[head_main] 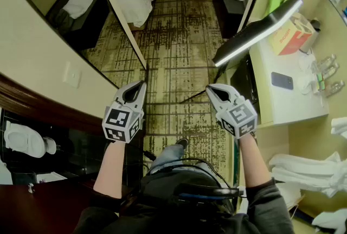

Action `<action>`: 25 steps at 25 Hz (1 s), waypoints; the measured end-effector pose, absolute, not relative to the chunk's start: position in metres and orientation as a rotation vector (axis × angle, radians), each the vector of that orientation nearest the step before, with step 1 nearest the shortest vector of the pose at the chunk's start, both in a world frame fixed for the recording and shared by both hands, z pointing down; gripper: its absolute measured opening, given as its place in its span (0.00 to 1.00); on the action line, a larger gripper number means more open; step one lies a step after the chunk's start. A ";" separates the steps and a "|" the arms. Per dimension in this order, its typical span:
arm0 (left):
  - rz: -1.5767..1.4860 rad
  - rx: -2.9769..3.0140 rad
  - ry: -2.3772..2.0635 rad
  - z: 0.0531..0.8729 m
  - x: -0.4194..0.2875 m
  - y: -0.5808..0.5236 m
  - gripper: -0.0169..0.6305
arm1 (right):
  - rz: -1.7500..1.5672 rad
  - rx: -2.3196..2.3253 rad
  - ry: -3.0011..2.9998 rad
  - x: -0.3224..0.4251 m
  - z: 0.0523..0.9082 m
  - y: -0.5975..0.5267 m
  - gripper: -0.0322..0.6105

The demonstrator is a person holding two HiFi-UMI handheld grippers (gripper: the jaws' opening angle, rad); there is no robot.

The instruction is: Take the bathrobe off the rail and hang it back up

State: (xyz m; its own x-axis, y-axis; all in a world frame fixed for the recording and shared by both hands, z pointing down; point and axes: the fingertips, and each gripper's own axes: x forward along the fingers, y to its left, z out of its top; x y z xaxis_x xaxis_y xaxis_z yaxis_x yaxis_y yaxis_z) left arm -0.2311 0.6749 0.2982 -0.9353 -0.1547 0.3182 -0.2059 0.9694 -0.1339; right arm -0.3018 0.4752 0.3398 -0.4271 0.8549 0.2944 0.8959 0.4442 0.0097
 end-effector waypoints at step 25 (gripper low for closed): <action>0.364 1.826 -2.293 0.307 -0.332 0.262 0.03 | 0.018 0.113 -2.831 -0.204 0.340 0.092 0.08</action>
State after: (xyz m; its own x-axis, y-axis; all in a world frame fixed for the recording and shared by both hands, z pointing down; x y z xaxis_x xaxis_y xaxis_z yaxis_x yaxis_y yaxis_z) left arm -0.3317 0.2616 0.3068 -0.2250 -0.9282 0.2962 -0.9743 0.2124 -0.0744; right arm -0.2044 0.0918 0.3396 -0.9497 -0.0758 0.3039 -0.0796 0.9968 -0.0002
